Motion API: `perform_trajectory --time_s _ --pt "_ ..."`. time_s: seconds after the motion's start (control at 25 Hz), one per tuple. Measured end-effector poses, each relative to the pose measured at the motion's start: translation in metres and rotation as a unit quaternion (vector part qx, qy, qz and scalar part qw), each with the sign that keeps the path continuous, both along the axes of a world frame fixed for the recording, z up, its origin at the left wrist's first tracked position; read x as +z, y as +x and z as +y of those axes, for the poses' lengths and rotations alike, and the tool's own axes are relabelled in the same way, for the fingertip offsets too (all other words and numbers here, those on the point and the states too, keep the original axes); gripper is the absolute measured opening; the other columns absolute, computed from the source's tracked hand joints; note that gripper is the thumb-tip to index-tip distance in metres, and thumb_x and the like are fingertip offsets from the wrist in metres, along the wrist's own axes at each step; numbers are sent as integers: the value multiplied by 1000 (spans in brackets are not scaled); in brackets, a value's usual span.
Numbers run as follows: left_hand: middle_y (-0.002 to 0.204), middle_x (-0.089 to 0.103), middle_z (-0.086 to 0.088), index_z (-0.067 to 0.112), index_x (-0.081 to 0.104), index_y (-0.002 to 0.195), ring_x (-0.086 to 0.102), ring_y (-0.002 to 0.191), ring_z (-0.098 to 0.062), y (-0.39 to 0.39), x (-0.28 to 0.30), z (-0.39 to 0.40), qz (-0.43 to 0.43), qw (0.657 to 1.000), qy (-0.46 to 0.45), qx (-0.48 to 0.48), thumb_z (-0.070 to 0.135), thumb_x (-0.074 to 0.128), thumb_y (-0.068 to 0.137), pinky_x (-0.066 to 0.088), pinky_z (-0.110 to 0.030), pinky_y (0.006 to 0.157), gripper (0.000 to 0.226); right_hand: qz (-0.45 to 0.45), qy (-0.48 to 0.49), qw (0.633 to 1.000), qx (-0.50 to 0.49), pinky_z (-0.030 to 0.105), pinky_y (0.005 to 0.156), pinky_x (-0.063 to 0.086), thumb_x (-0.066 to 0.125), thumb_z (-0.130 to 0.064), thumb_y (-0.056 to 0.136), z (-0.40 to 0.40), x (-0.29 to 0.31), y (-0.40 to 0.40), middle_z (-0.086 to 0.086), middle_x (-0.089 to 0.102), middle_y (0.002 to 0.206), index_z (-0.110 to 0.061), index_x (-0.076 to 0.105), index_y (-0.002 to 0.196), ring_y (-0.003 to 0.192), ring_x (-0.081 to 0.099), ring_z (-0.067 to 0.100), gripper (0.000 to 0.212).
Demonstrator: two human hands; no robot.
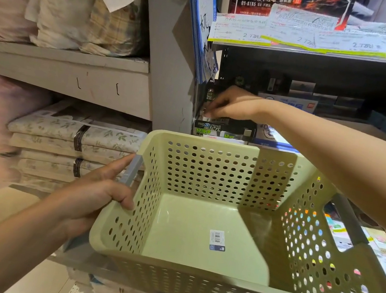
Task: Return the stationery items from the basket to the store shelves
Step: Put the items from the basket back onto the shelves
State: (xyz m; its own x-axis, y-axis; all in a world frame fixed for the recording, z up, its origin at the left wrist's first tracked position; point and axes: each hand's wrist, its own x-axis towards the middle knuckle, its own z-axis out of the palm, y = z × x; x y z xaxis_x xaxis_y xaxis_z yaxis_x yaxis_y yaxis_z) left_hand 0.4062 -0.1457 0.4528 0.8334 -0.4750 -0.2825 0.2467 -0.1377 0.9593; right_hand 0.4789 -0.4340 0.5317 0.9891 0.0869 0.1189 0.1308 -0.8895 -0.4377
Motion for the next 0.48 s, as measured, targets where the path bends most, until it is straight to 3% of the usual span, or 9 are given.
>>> perform_trajectory --time_s 0.16,0.28,0.4,0.48 --pt "106 66 -25 46 48 129 61 96 -46 3 0 0 -5 1000 4 -9 -14 51 51 51 -50 71 98 28 -13 1000 6 25 91 44 59 -13 87 -6 7 -4 0 62 114 -18 63 120 102 57 15 33" --pt "104 68 -24 46 54 122 62 97 -46 5 0 1 -12 1000 3 -15 -15 50 52 50 -51 74 93 3 -3 1000 -2 23 87 46 64 -11 85 -6 3 -3 5 66 113 -12 66 115 98 61 20 30" --pt "103 69 -24 46 59 111 61 98 -46 6 1 3 -13 1000 0 -19 -20 47 58 50 -54 78 85 -29 20 999 -13 15 77 46 66 -11 84 -6 -3 -2 7 67 111 -10 68 110 88 61 15 26" --pt "104 68 -24 47 57 115 61 98 -46 7 1 4 -10 1000 2 -22 -18 49 55 49 -56 80 88 -42 23 999 -22 18 81 48 66 -11 84 -5 -5 -3 7 67 111 -10 69 109 94 62 17 25"
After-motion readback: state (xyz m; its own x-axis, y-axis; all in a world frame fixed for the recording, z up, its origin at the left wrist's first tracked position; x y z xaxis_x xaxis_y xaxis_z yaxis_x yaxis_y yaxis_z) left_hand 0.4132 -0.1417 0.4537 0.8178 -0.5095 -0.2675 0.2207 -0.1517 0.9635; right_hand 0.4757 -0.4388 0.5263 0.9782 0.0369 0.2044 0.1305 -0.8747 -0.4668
